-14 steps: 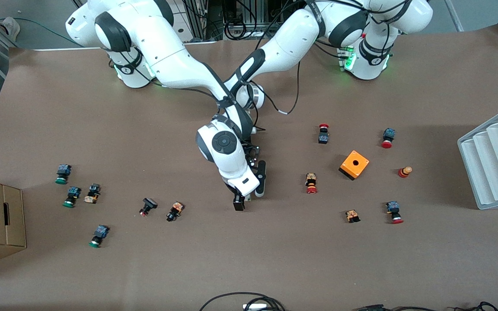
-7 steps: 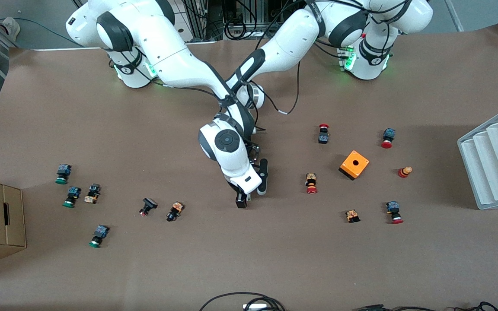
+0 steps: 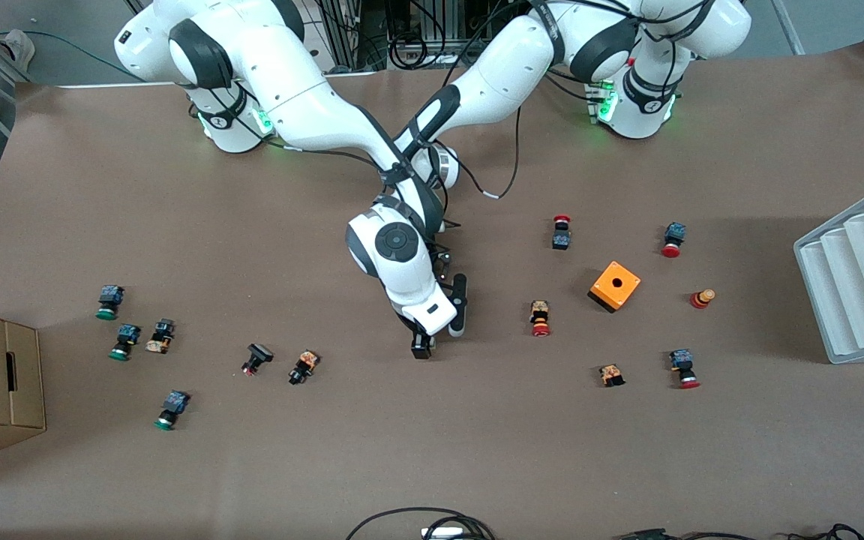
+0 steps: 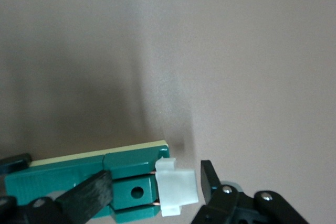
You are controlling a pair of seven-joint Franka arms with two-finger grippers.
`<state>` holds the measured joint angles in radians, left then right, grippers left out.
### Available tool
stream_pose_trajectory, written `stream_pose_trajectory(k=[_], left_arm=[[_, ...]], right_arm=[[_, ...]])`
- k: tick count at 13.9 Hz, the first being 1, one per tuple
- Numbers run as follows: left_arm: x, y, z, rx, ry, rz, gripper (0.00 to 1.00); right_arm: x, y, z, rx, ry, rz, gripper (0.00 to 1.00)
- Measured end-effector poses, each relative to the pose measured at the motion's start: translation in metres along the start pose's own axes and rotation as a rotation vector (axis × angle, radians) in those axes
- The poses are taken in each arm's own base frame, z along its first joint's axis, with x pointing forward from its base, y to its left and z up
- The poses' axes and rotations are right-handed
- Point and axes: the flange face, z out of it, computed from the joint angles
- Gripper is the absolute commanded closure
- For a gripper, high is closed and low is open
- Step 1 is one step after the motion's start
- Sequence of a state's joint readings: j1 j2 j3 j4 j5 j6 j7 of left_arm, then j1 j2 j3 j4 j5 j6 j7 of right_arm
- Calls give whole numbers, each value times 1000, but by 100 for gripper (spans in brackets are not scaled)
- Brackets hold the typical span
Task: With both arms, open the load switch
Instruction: 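Grasp the white lever with the right gripper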
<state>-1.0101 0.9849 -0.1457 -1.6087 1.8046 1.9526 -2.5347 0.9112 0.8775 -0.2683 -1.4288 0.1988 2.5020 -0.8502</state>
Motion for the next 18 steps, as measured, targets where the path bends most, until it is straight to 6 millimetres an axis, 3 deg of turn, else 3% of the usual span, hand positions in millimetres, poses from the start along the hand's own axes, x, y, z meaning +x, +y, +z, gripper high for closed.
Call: stream_pose_trajectory(k=[11, 18], left_arm=[[0, 0, 0, 0, 0, 0, 48], [0, 0, 0, 0, 0, 0, 48]], right_arm=[[0, 1, -1, -1, 0, 2, 28], [-3, 7, -6, -11, -1, 10, 36]])
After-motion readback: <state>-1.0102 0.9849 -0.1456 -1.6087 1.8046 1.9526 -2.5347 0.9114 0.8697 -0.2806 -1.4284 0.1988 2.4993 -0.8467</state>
